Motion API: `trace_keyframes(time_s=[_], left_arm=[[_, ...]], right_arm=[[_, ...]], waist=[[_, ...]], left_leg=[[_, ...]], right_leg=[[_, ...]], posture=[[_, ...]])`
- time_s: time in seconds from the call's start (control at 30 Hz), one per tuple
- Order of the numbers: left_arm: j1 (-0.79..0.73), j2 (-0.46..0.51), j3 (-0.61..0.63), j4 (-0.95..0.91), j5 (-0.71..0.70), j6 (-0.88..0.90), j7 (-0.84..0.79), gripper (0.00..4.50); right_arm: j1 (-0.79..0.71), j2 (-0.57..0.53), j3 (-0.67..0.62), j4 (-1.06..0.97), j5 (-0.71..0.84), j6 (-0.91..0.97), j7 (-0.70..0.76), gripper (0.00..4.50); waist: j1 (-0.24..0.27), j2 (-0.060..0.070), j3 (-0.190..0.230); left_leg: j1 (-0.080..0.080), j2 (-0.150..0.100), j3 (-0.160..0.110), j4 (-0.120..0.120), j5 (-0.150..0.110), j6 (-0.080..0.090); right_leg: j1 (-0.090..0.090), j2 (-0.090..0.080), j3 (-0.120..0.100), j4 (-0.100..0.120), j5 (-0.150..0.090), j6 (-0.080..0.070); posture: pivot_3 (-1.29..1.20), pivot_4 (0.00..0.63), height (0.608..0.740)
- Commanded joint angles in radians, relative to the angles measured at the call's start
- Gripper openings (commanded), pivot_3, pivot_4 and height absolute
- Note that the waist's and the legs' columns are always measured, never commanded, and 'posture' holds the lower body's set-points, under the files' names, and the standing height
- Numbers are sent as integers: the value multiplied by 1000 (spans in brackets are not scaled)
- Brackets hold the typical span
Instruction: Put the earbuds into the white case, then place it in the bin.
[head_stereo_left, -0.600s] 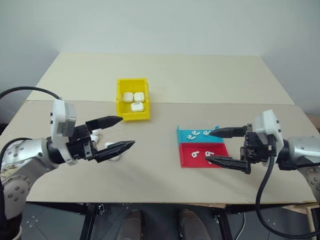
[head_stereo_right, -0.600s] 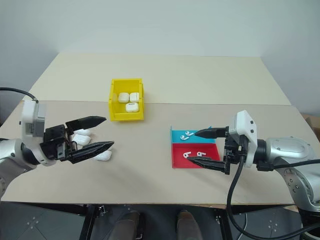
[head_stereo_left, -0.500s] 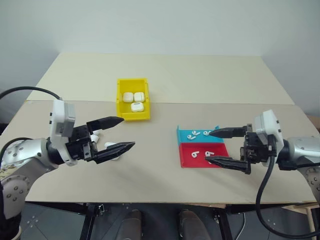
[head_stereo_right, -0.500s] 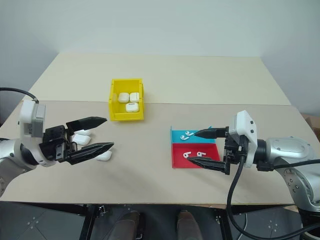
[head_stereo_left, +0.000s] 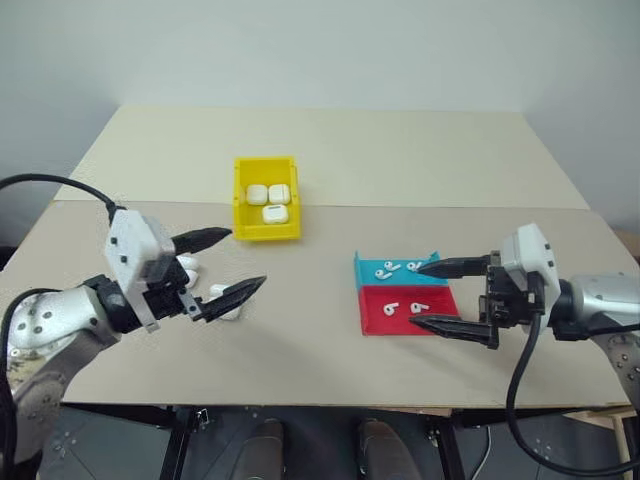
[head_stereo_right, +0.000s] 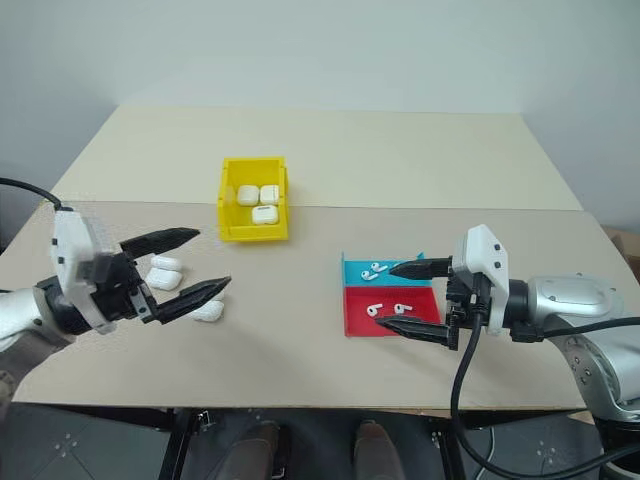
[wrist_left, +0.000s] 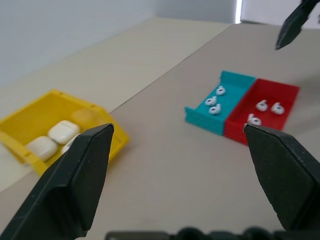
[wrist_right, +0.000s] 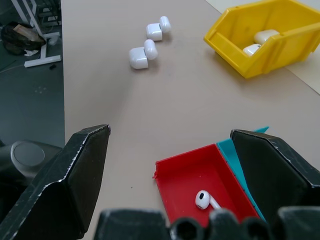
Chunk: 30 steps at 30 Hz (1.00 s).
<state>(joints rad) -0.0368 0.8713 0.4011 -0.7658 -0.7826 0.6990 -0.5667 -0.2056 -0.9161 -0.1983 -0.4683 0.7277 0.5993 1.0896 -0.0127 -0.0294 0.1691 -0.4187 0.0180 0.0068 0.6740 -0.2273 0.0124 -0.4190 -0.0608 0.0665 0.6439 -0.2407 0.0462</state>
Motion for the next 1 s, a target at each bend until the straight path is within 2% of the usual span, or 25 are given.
trace_keyframes(time_s=[0.03, 0.17, 0.27, 0.4, 0.5, 0.57, 0.63, 0.7, 1.0], left_arm=[[-28, 74, 30, -42, -67, 200, 129, 4500], [-131, 133, 61, 6, -279, 488, 312, 4500], [-246, 136, 61, 78, -415, 654, 487, 4500], [-455, 203, -44, 274, -514, 892, 568, 4500], [-544, 227, -107, 402, -559, 915, 675, 4500], [-605, 306, -194, 518, -635, 915, 701, 4500], [-669, 415, -322, 574, -690, 915, 650, 4500], [-712, 462, -391, 620, -734, 915, 653, 4500], [-992, 422, -697, 904, -737, 915, 725, 4500]], right_arm=[[-19, -3, 0, -10, 4, -13, 6, 4479], [-21, -6, 0, -16, 12, -4, 2, 4479], [-19, -3, 2, -18, 15, 0, -5, 4479], [-8, 2, 4, -31, 20, 3, -16, 4479], [-3, 5, 5, -41, 26, 8, -26, 4479], [1, 6, 3, -50, 32, 15, -34, 4479], [8, 8, -1, -60, 41, 24, -40, 4479], [13, 7, -2, -66, 49, 33, -43, 4479], [-11, 0, 15, -66, 69, 54, -48, 4479]], waist=[[0, 0, 0], [0, 0, 0], [0, 0, 0], [0, 0, 0], [-1, 0, 0], [-4, -1, 0], [-6, -2, 0], [-6, -2, 0], [2, -2, 0]], left_leg=[[0, 0, 0, 0, 0, 0], [0, 0, -1, 0, 0, 0], [0, 0, -1, 0, 0, 0], [0, -1, -2, 0, 0, 0], [0, -1, -1, 0, 0, 0], [0, -1, -1, 0, 0, 0], [-1, -1, -1, -1, 0, 0], [-1, -1, -1, -1, 0, 0], [0, -2, 1, 0, 1, -1]], right_leg=[[0, 0, 0, 0, 0, 0], [0, 0, 0, 0, 0, 1], [-1, 0, 0, 1, 0, 1], [0, 0, 0, 2, 0, 1], [0, 0, 0, 2, 0, 1], [-1, 0, 0, 2, 0, 1], [-3, 0, 0, 2, -1, 0], [-4, 0, 0, 2, -1, 0], [-2, 0, 0, 3, -1, 0]], posture=[[0, 150, 740], [0, 150, 740], [0, 150, 740], [0, 150, 740], [0, 150, 740], [0, 150, 740], [0, 150, 740], [0, 150, 740], [0, 150, 740]])
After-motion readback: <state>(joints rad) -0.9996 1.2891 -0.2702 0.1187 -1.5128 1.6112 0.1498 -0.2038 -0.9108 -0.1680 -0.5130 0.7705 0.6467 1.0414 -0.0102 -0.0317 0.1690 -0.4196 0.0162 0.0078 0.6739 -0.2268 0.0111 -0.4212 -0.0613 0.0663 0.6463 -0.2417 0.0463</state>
